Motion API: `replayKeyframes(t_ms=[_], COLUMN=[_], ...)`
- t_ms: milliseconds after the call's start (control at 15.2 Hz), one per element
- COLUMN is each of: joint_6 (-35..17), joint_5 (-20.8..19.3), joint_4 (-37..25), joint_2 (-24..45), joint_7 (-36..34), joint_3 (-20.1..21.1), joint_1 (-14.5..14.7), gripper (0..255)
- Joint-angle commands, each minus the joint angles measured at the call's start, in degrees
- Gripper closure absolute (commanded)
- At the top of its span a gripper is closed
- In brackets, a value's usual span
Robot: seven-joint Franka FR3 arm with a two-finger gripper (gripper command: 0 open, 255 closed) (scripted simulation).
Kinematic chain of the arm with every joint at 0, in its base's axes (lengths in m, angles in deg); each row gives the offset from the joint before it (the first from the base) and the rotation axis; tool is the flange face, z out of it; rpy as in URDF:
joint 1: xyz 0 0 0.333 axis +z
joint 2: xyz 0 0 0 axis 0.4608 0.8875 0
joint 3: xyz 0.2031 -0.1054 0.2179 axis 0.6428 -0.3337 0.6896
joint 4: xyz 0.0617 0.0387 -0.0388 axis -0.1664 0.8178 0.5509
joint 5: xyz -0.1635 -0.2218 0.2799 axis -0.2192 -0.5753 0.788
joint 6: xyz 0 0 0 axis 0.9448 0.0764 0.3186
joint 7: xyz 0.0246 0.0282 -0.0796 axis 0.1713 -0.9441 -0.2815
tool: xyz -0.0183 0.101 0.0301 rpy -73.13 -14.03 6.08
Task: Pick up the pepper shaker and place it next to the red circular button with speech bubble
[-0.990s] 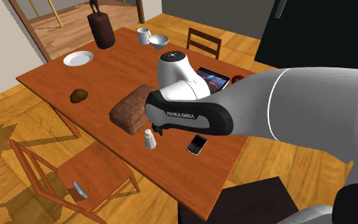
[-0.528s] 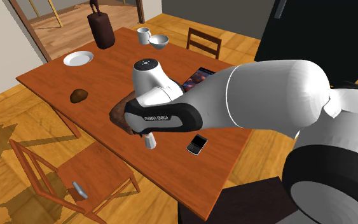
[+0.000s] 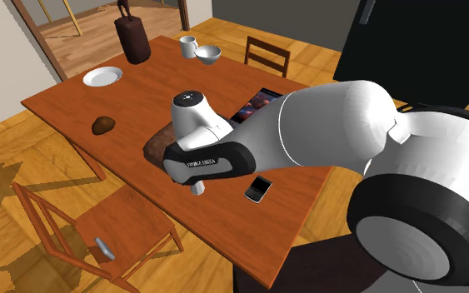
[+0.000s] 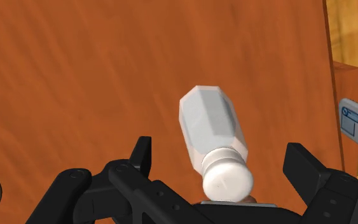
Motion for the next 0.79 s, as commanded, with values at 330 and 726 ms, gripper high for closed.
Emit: replayKeyframes(t_ms=[330,726], joint_6=[-0.62,-0.62], joint_5=[-0.21,-0.21], joint_4=[0.19,0.2], joint_2=[0.43,0.42], joint_7=[-0.19,-0.19], joint_3=[-0.02,-0.01], joint_1=[0.08,0.08], gripper=[0,255])
